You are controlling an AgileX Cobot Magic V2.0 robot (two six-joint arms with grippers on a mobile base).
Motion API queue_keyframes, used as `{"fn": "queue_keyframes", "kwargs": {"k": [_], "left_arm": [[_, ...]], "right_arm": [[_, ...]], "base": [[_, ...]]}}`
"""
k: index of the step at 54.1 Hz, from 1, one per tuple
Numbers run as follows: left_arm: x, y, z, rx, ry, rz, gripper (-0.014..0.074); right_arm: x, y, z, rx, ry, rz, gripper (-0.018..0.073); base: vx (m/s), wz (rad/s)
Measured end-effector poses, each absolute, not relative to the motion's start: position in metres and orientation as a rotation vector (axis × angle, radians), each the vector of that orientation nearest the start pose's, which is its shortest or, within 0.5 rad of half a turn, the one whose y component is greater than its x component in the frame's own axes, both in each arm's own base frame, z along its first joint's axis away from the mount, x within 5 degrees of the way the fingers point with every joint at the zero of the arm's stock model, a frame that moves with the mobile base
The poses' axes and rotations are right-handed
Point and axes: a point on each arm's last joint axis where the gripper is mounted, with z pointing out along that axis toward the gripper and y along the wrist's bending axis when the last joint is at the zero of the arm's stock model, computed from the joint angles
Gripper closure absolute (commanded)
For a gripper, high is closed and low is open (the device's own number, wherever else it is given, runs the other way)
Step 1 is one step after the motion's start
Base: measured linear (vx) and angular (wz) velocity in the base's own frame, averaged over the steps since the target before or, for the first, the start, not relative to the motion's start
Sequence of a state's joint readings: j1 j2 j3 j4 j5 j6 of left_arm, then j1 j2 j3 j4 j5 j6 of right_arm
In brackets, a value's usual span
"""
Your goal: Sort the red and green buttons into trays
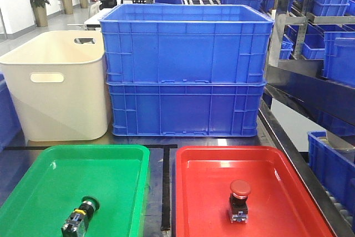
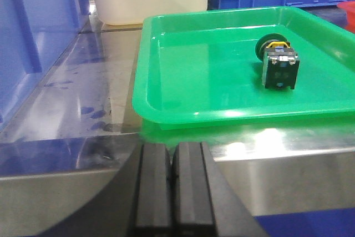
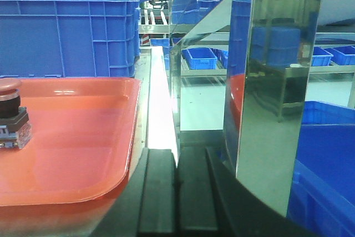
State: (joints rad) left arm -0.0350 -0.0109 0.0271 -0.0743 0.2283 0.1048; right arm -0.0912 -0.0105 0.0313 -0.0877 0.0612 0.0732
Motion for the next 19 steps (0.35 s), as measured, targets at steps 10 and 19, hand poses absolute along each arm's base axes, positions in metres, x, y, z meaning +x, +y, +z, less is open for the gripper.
{"fn": "queue_keyframes", "kwargs": {"k": [10, 19], "left_arm": [[0.0555, -0.0035, 0.1840, 0.071, 1.726, -0.016, 0.0603], [0.0555, -0.0035, 0.1840, 0.071, 1.726, -0.016, 0.0603]], "right_arm": [[0.0567, -0.0057, 0.1977, 0.064, 1.564, -0.087, 0.0571], [0.0567, -0.0057, 0.1980, 0.064, 1.561, -0.087, 0.0571]], "base": [[0.00, 0.00], [0.00, 0.00]]}}
